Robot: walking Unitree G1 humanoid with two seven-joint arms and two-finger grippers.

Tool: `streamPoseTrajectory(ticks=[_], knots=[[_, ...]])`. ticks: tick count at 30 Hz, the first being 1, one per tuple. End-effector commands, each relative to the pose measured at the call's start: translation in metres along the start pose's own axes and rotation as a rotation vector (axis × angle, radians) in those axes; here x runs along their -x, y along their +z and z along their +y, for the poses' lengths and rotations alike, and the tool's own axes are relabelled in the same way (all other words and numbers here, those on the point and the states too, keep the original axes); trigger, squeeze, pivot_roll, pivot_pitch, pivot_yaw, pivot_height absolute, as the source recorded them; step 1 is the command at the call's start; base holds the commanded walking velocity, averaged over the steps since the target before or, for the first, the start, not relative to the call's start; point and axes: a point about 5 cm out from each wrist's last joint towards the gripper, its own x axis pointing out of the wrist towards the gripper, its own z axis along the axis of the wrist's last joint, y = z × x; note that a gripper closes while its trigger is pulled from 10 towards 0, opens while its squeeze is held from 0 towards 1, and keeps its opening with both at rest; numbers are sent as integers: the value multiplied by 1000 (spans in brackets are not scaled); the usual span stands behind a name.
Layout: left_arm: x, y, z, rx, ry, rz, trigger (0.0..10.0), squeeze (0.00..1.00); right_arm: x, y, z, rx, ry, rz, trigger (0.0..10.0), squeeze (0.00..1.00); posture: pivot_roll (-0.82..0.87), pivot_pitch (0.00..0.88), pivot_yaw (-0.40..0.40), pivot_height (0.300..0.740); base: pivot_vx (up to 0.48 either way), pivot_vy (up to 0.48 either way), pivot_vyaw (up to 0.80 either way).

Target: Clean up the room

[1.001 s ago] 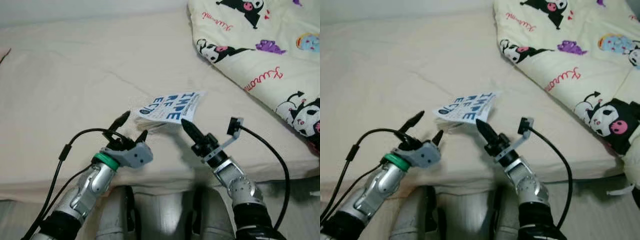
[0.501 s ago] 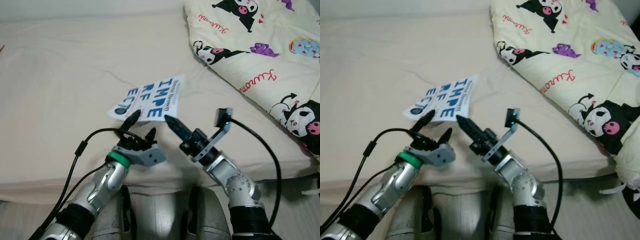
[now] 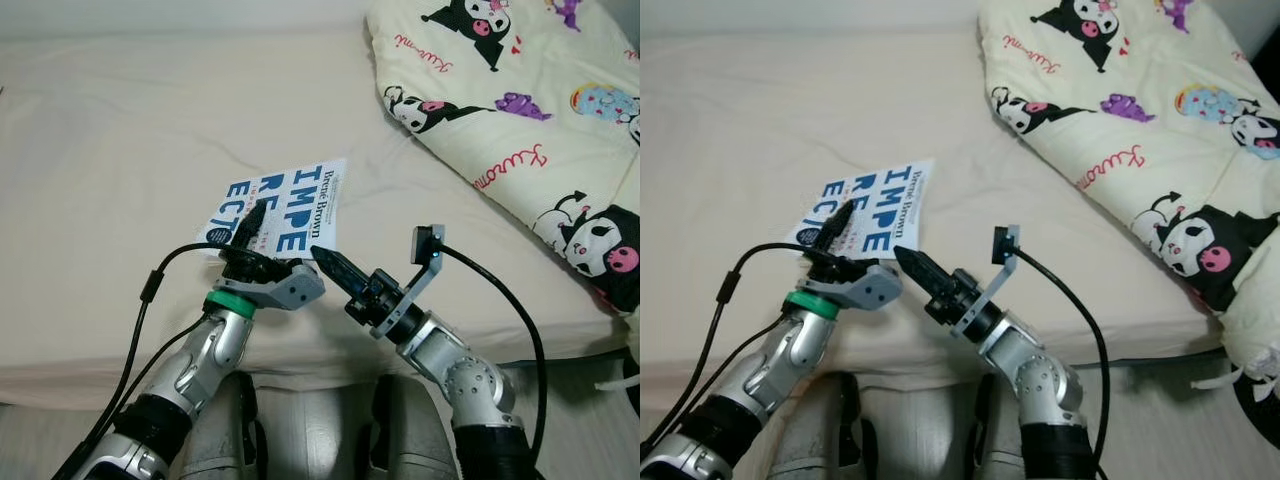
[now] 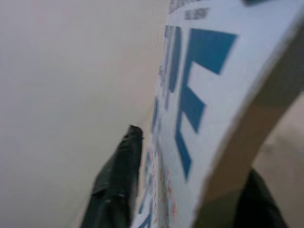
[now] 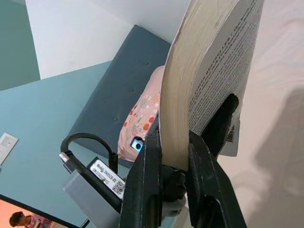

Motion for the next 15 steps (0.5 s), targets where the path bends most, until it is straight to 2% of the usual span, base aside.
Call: streamPoseTrajectory(ticks=[1,13,14,15], knots=[[8,-10,-3,0,-13,45,0,0,2,0,2,-8,14,-15,0,0,-18,139,58,612,0,0,0],[5,-15,5,2,29,64,0,0,7,2,-2,-5,-28,-33,0,0,-18,131,60,612,0,0,0],[4,-16,6,3,38,63,0,0,9,3,-5,14,-63,-32,2392,0,-18,130,59,612,0,0,0],[3,-16,8,5,49,62,0,0,10,4,-8,52,-103,-33,10000,0,-18,130,59,612,0,0,0]])
